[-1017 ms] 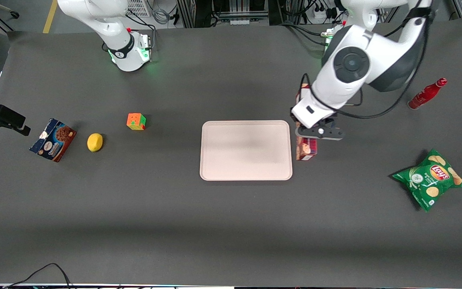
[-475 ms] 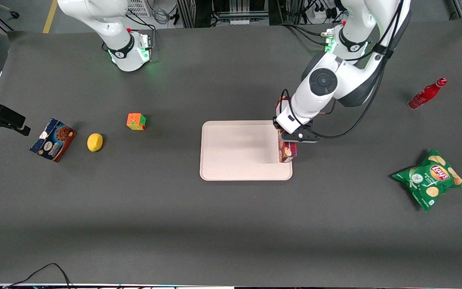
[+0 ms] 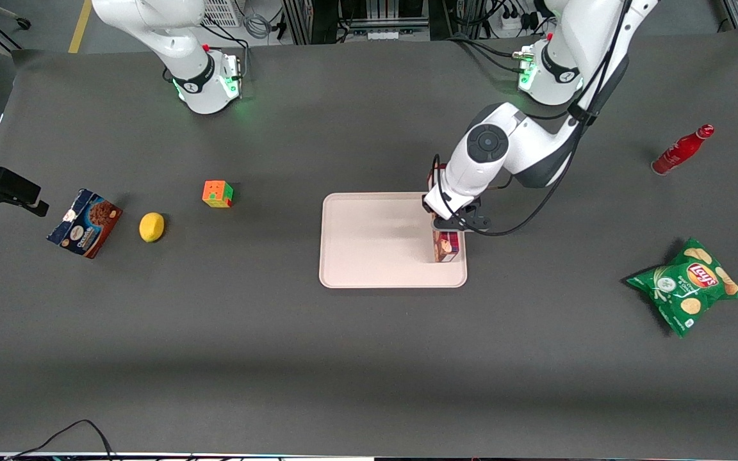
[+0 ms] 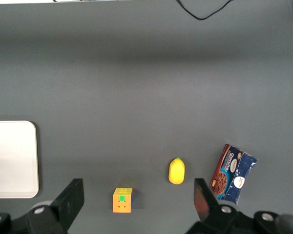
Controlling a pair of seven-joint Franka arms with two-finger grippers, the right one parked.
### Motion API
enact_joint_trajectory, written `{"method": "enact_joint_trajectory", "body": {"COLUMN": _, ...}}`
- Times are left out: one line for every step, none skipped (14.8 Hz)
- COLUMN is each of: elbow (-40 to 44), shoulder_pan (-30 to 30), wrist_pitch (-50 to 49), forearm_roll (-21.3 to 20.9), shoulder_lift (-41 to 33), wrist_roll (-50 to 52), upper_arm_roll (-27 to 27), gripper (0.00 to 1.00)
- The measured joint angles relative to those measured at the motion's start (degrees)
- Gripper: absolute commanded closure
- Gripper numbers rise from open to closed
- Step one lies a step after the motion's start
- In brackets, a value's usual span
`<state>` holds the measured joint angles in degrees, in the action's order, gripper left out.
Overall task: Place red cookie box on tray
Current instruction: 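Lower the box onto the tray and open the left gripper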
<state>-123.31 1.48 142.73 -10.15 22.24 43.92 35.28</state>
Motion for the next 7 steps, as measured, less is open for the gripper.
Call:
{"method": "enact_joint_trajectory", "body": {"elbow": 0.03, "shoulder_pan": 0.28, "wrist_pitch": 0.89, "forearm_roll": -0.38, "shoulder_lift": 0.86, "wrist_roll": 0.01, "upper_arm_roll": -0.82, "gripper": 1.0}}
{"method": "enact_joint_trajectory", "body": {"elbow": 0.04, "shoulder_pan": 0.47, "wrist_pitch": 1.52, "forearm_roll": -1.54, "shoulder_lift": 1.62, "wrist_roll": 0.03, "upper_arm_roll": -1.63, "gripper": 1.0}}
{"method": "enact_joint_trajectory", "body": {"elbow": 0.09, "shoulder_pan": 0.61, "wrist_pitch": 2.21, "forearm_roll": -3.0, "shoulder_lift": 2.35, "wrist_roll": 0.17, "upper_arm_roll": -2.54, "gripper": 1.0}}
{"method": "enact_joint_trajectory", "body": {"elbow": 0.2, "shoulder_pan": 0.63, "wrist_pitch": 2.63, "forearm_roll": -3.75, "shoulder_lift": 2.82, "wrist_roll": 0.18, "upper_arm_roll": -3.24, "gripper": 1.0}}
{"method": "enact_joint_trajectory", "body": {"elbow": 0.26, "shoulder_pan": 0.66, "wrist_pitch": 2.91, "forearm_roll": -4.09, "shoulder_lift": 3.08, "wrist_roll": 0.18, "upper_arm_roll": -3.63, "gripper": 1.0}}
{"method": "enact_joint_trajectory", "body": {"elbow": 0.35, "shoulder_pan": 0.71, "wrist_pitch": 2.98, "forearm_roll": -4.14, "shoulder_lift": 3.19, "wrist_roll": 0.18, "upper_arm_roll": -3.7, "gripper": 1.0}}
{"method": "enact_joint_trajectory", "body": {"elbow": 0.41, "shoulder_pan": 0.84, "wrist_pitch": 2.98, "forearm_roll": -4.28, "shoulder_lift": 3.21, "wrist_roll": 0.18, "upper_arm_roll": -3.74, "gripper": 0.96}}
